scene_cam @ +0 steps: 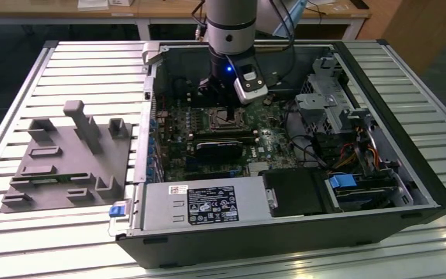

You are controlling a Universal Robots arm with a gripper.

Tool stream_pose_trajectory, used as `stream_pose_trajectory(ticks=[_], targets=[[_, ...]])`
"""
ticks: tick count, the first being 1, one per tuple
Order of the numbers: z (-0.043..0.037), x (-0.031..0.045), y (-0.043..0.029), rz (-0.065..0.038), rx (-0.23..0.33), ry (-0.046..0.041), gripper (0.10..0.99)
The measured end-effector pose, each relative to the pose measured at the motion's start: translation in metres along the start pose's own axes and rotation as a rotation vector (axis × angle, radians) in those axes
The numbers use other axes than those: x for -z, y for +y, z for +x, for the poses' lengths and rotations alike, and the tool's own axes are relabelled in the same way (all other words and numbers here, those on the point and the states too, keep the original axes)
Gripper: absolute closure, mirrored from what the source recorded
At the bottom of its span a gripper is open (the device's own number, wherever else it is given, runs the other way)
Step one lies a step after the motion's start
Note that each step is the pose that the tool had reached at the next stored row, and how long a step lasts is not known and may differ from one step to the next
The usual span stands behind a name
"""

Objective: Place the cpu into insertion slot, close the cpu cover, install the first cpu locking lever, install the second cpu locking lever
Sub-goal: 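Install the second cpu locking lever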

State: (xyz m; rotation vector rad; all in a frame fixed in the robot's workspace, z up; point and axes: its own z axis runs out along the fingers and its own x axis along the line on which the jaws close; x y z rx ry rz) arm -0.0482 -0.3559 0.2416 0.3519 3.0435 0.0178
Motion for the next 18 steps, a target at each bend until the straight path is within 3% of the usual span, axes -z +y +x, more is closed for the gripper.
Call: stream_pose_trajectory(ticks=[2,5,11,18], targets=[[-0.0001,0.0000,0.0000,0.000,0.000,0.0006,0.984],[-0.0006,-0.0003,0.0000,0.004,0.000,0.0142,0.984],[-0.0007,-0.0004,-0.0001,0.005,0.000,0.0146,0.984],[0.0000,-0.0003,-0.0059,0.004,0.000,0.0126,0.984]])
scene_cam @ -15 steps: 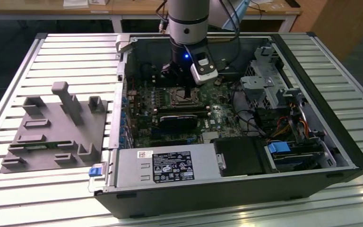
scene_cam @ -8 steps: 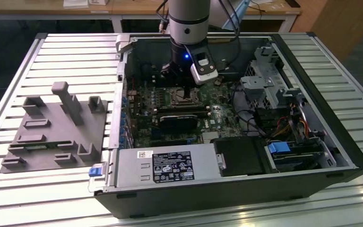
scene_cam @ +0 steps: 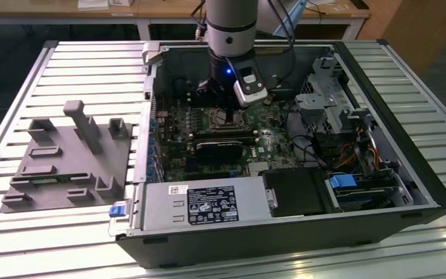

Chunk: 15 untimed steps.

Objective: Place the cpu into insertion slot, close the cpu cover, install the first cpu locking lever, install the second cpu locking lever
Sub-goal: 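Install the second cpu locking lever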

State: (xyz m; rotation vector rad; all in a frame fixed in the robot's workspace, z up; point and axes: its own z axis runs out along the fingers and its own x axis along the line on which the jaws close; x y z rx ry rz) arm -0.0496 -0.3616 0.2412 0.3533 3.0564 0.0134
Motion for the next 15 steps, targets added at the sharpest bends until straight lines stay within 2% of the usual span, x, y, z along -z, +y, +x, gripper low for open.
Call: stream_pose_trajectory(ticks=[13,15], targets=[[0.0095,-0.0025,-0.0050,-0.006,0.000,-0.0007,0.984],[0.0096,-0.0036,-0.0051,-0.011,0.000,0.0004,0.984]])
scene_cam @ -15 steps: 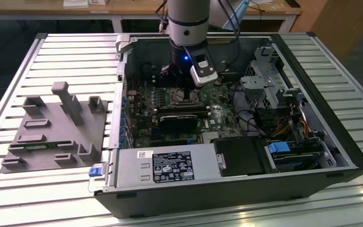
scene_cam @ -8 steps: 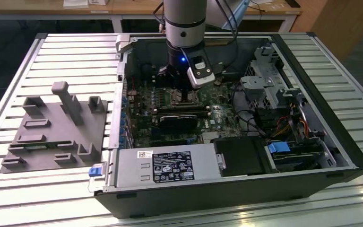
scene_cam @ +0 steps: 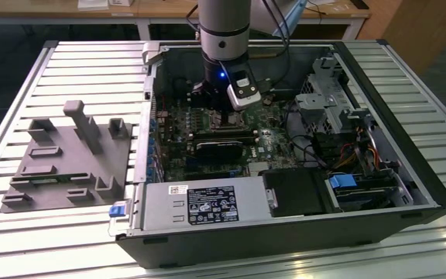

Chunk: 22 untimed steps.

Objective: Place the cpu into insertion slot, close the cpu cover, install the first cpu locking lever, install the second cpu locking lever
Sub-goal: 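Install the second cpu locking lever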

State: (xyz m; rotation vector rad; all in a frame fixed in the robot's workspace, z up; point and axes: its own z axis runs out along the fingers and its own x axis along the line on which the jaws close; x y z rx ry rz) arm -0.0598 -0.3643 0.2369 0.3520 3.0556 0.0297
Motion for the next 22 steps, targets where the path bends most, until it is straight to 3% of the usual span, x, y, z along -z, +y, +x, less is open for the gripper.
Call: stream_pose_trajectory(ticks=[5,8,11,16,22], targets=[[0.0009,-0.0012,-0.0003,-0.018,0.003,0.0043,0.984],[0.0014,-0.0016,-0.0019,-0.036,0.005,0.0084,0.984],[0.0013,-0.0019,-0.0051,-0.053,0.006,0.0124,0.984],[0.0014,-0.0027,-0.0120,-0.073,0.006,0.0170,0.984],[0.0030,-0.0063,-0.0170,-0.117,0.007,0.0271,0.984]])
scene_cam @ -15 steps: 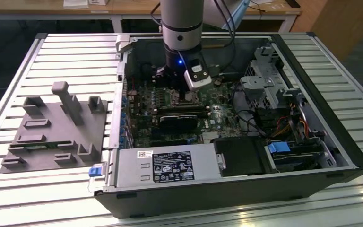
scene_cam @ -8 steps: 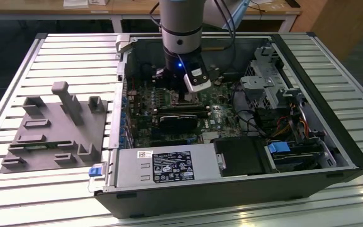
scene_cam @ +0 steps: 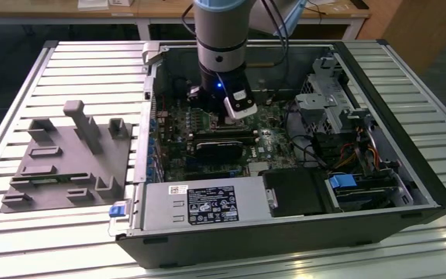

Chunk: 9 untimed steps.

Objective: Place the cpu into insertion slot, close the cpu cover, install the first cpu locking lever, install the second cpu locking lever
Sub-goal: 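Install the second cpu locking lever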

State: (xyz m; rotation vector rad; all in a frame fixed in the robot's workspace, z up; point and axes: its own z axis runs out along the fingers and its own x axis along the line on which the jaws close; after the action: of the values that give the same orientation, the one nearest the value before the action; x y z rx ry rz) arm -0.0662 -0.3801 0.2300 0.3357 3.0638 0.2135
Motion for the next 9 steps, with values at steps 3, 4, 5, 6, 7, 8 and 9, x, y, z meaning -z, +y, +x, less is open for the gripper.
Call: stream_pose_trajectory(ticks=[3,4,5,6,7,8,9], targets=[[-0.0005,-0.0007,-0.0039,-0.018,0.000,0.0041,0.984],[-0.0008,-0.0007,-0.0054,-0.024,0.000,0.0055,0.984],[-0.0010,-0.0007,-0.0068,-0.030,-0.001,0.0066,0.984],[-0.0012,-0.0007,-0.0083,-0.035,-0.001,0.0078,0.984],[-0.0014,-0.0007,-0.0099,-0.041,-0.001,0.0091,0.984],[-0.0016,-0.0007,-0.0114,-0.047,-0.001,0.0103,0.984],[-0.0018,-0.0007,-0.0130,-0.052,-0.002,0.0116,0.984]])
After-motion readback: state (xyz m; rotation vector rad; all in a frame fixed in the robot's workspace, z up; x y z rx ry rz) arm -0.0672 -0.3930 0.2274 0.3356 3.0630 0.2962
